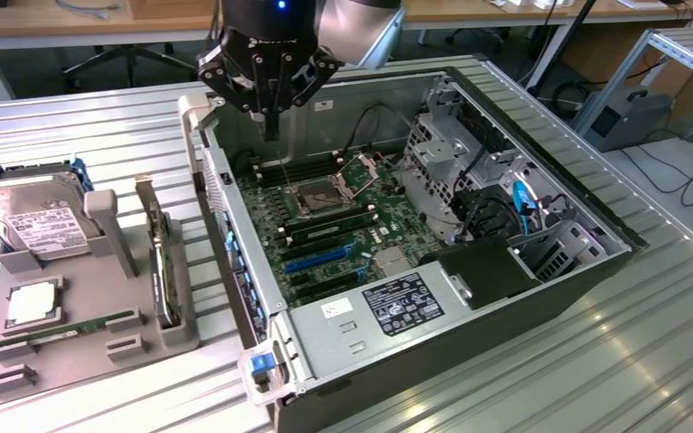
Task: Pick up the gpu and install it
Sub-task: 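Reach for the gpu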
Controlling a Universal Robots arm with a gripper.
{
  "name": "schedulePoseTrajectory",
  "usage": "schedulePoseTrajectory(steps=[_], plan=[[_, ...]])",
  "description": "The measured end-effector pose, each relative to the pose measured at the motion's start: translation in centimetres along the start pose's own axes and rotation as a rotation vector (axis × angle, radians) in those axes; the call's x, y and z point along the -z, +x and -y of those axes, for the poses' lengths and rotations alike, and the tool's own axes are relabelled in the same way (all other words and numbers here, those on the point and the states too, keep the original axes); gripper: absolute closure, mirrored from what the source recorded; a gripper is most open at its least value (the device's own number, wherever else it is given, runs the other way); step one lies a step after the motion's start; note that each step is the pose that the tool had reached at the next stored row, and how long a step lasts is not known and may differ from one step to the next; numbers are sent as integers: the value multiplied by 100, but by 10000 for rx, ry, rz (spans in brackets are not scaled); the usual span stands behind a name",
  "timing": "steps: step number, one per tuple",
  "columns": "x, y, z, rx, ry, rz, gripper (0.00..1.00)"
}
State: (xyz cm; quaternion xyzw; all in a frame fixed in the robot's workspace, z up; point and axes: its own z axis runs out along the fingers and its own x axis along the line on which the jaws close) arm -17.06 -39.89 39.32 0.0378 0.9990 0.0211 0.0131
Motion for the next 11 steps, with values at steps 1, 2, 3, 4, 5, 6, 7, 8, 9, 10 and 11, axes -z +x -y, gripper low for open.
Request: schedulePoseTrajectory(steps=[1, 2, 3, 4, 5, 6, 7, 8, 9, 10, 11], plan=[[0, 4, 0, -1, 0, 0, 89], [0, 7, 1, -1, 0, 0, 89], [1, 11, 1, -1, 1, 0, 89], [1, 14, 1, 0, 0, 0, 89], [1, 17, 1, -1, 1, -1, 89], [1, 20, 2, -1, 1, 0, 89], [1, 22, 2, 0, 0, 0, 89], [1, 25, 2, 0, 1, 0, 89], [1, 28, 2, -1, 1, 0, 89], [1, 32, 2, -1, 1, 0, 89], [1, 34, 2, -1, 2, 0, 89]])
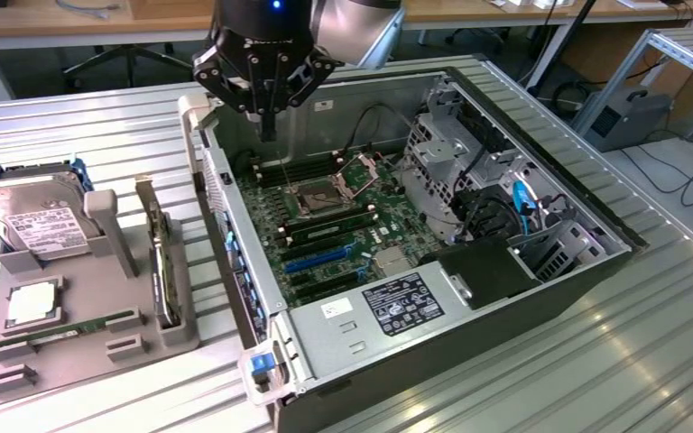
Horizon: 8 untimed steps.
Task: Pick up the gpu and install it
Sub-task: 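Reach for the gpu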
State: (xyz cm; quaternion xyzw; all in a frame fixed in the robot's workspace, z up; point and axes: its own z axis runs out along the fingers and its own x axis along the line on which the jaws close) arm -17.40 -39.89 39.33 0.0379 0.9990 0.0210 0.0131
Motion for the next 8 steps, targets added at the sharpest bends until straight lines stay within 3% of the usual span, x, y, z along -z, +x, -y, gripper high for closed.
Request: schedulePoseTrajectory(steps=[8], plan=[[1, 25, 2, 0, 2, 0, 89]])
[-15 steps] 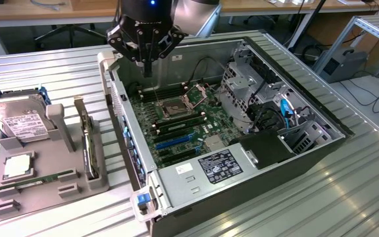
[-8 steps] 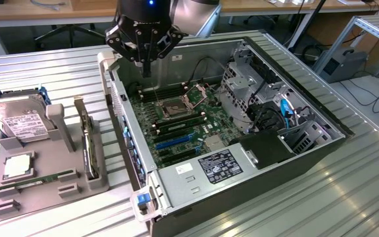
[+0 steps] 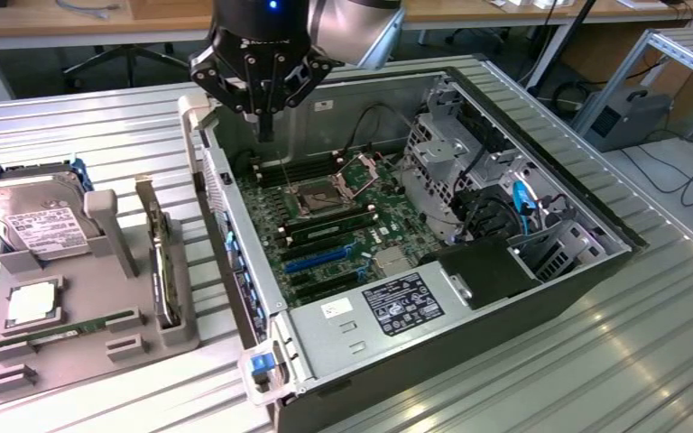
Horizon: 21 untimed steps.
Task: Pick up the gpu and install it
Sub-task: 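Reach for the gpu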
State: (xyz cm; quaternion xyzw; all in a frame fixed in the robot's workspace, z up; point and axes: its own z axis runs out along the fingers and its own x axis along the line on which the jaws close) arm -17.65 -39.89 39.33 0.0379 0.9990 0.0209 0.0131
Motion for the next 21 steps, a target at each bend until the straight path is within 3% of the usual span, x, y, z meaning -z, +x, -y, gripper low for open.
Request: schedulePoseTrajectory(steps=[21], plan=[[1, 52, 4, 1, 14, 1, 89]])
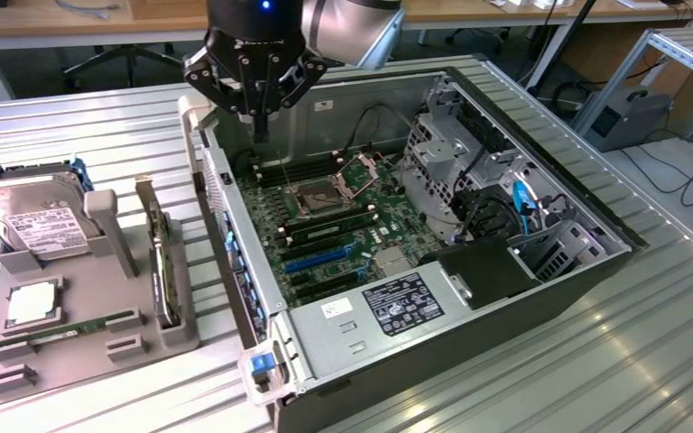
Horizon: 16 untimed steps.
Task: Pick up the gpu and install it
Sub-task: 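Reach for the gpu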
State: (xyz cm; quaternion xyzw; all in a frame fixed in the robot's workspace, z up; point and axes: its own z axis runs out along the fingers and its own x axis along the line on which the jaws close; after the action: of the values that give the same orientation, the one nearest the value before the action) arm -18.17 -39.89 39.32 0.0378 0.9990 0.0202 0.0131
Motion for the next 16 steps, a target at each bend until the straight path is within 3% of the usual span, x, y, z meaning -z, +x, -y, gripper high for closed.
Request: schedulePoseTrajectory(steps=[16], plan=[[2, 90, 7, 0, 10, 1, 89]])
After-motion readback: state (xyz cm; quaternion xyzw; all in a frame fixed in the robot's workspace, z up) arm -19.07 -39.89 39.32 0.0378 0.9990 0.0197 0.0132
